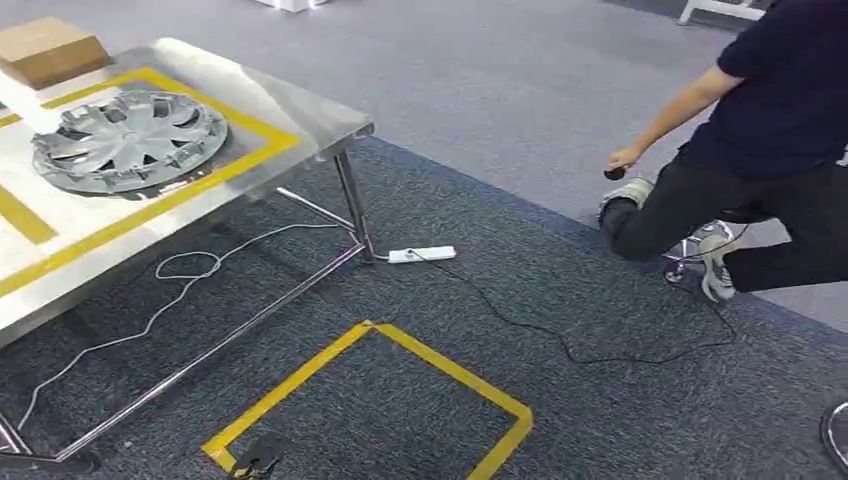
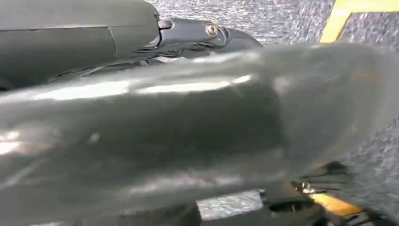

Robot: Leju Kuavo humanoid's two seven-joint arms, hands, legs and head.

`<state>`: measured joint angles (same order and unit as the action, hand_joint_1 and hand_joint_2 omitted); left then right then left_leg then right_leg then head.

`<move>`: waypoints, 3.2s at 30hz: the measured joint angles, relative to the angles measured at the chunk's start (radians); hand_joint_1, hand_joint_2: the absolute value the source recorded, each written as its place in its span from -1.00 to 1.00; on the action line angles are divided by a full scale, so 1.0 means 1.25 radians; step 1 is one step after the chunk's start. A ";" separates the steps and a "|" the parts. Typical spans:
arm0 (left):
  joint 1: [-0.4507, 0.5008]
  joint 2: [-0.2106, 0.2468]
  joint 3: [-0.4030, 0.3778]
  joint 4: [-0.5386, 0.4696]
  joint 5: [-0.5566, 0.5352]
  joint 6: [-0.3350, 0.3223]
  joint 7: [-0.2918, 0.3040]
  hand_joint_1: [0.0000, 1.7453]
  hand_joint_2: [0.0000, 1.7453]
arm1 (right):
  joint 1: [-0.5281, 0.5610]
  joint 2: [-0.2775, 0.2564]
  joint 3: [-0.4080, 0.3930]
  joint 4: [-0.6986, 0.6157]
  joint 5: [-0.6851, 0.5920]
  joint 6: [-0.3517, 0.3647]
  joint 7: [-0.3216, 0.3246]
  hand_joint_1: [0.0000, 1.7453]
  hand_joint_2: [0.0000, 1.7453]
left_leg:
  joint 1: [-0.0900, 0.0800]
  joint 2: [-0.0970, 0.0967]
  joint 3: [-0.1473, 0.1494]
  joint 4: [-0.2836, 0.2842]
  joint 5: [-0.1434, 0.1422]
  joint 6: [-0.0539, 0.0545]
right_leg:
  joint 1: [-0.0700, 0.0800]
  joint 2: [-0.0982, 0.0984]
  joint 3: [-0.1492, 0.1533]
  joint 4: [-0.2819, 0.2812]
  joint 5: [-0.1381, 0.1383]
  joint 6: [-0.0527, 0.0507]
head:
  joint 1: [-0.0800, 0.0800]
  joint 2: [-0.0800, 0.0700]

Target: Take the parts from the cabinet and place them on the table.

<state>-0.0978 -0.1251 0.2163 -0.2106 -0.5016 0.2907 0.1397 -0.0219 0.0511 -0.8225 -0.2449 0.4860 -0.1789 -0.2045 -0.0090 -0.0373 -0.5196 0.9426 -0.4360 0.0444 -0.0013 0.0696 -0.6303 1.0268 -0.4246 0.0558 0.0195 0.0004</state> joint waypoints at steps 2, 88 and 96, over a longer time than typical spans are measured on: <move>0.006 -0.003 -0.002 0.000 0.001 0.016 0.014 -1.00 -1.00 | -0.006 -0.004 0.000 0.000 0.007 -0.006 0.012 -1.00 -1.00 | 0.001 0.023 0.001 0.000 0.000 0.001 | -0.003 -0.042 -0.050 0.109 -0.064 0.009 | 0.012 0.000; 0.000 0.006 -0.077 0.011 -0.160 0.050 0.160 -1.00 -1.00 | 0.031 0.061 0.286 0.054 0.355 0.239 0.448 -1.00 -1.00 | 0.027 -0.032 -0.041 0.065 -0.005 -0.062 | -0.007 0.022 0.033 -0.006 -0.004 -0.019 | -0.015 0.000; 0.001 0.008 -0.050 0.011 -0.098 0.056 0.162 -1.00 -1.00 | 0.028 0.055 0.324 0.056 0.424 0.251 0.415 -1.00 -1.00 | 0.015 0.025 -0.038 0.048 -0.008 -0.021 | -0.009 -0.044 -0.051 0.138 -0.085 0.007 | -0.007 0.000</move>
<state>-0.0970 -0.1152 0.1534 -0.1965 -0.6240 0.3605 0.3422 0.0129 0.1202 -0.4174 -0.1751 1.0162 0.1354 0.3144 0.0101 -0.0061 -0.5669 1.0029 -0.4465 0.0186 -0.0130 0.0150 -0.6940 1.1995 -0.5306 0.0647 0.0111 0.0004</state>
